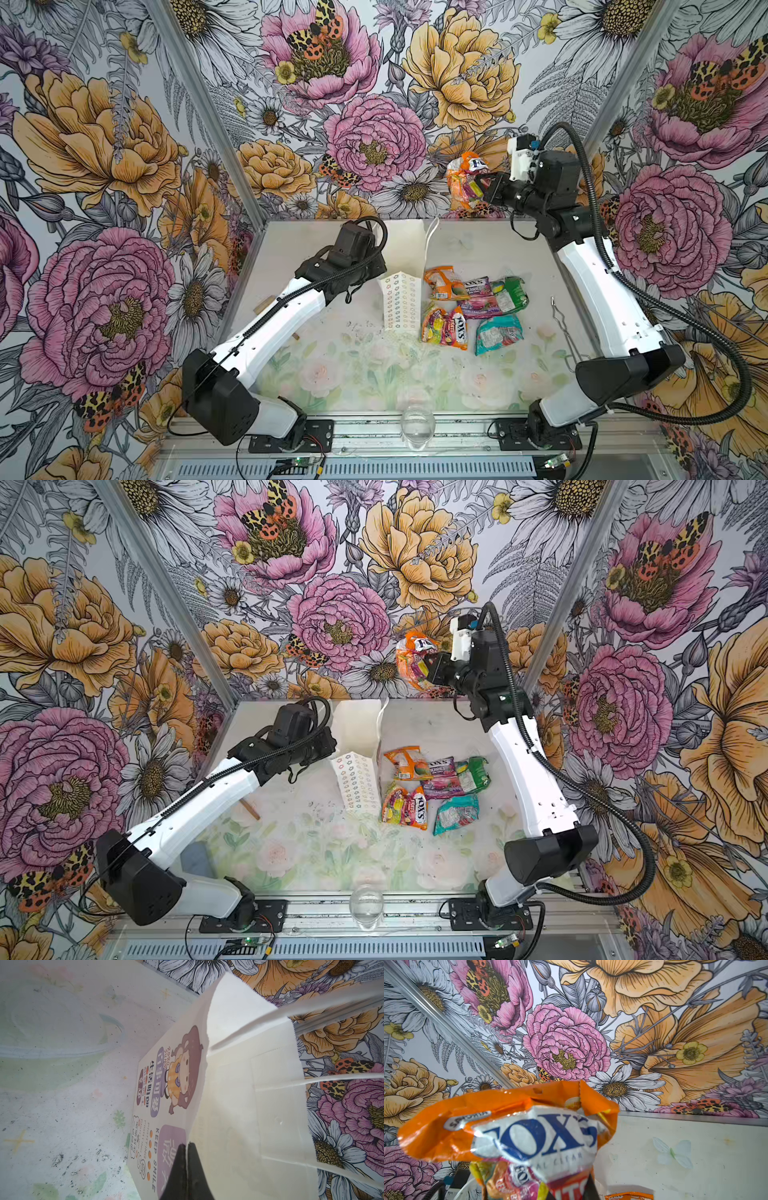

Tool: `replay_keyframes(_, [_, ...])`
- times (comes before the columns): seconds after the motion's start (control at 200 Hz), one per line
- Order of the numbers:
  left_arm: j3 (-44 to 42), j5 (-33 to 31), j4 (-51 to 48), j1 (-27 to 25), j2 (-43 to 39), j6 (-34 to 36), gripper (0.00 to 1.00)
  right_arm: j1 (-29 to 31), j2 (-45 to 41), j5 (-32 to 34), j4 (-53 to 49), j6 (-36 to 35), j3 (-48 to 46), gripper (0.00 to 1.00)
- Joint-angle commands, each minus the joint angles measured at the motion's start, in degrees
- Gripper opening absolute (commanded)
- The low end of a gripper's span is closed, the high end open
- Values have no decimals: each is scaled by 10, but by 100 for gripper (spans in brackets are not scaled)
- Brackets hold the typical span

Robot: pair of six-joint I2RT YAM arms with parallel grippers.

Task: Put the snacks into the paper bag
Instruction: 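Raise the orange Fox's bag with the right gripper toward the paper bag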

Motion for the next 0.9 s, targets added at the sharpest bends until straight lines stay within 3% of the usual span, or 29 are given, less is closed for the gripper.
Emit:
replay_keyframes(0.0, [8, -4, 4, -8, 6, -5, 0, 31, 8, 3, 14, -20, 34, 0])
replay_keyframes(0.48, [8, -9, 5, -16, 5, -6, 0, 129, 76, 22, 13, -25, 120, 0])
replay_keyframes(0.896, [3, -20, 5, -17, -3, -8, 0, 154, 88, 46, 12, -24, 56, 0])
